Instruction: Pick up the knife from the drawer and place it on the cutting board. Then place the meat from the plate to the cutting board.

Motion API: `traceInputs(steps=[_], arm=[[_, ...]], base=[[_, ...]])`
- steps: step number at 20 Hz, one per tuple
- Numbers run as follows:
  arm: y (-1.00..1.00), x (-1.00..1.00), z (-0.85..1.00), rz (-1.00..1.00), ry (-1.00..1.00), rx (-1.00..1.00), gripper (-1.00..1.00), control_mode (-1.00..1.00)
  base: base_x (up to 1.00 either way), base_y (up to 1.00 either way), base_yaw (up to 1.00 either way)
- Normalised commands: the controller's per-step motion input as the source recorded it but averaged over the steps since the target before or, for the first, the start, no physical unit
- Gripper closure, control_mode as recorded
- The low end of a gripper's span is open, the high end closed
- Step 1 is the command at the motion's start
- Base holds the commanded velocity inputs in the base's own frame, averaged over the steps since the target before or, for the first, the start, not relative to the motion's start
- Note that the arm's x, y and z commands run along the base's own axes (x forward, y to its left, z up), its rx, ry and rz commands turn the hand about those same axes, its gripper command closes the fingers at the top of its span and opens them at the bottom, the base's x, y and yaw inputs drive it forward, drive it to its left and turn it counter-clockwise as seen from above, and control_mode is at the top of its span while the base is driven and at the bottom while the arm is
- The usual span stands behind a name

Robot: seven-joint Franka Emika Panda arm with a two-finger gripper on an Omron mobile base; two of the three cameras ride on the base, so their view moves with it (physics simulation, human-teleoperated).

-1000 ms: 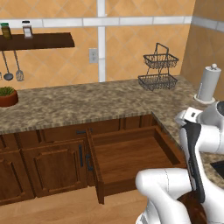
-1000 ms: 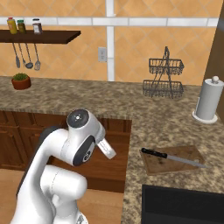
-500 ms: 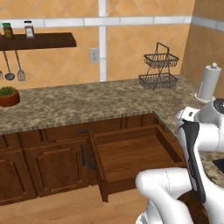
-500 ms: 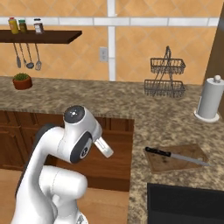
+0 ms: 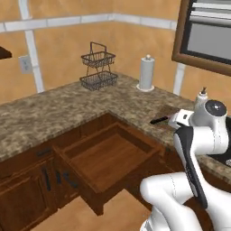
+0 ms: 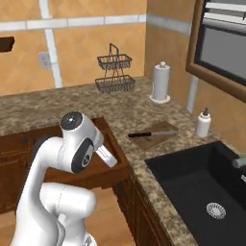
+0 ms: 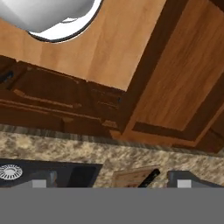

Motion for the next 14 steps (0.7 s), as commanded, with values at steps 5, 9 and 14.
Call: traceInputs(steps=[5,9,14], arm=[[0.0,0.0,0.0,0.0,0.0,0.0,-1.0,1.0],[0.0,0.0,0.0,0.0,0.0,0.0,-1.0,1.0],[0.0,0.0,0.0,0.0,0.0,0.0,-1.0,1.0]], base=[[-0.18,0.05,-0.99],[-0.31,0.0,-0.91],[-0.42,-0.25,-0.78]])
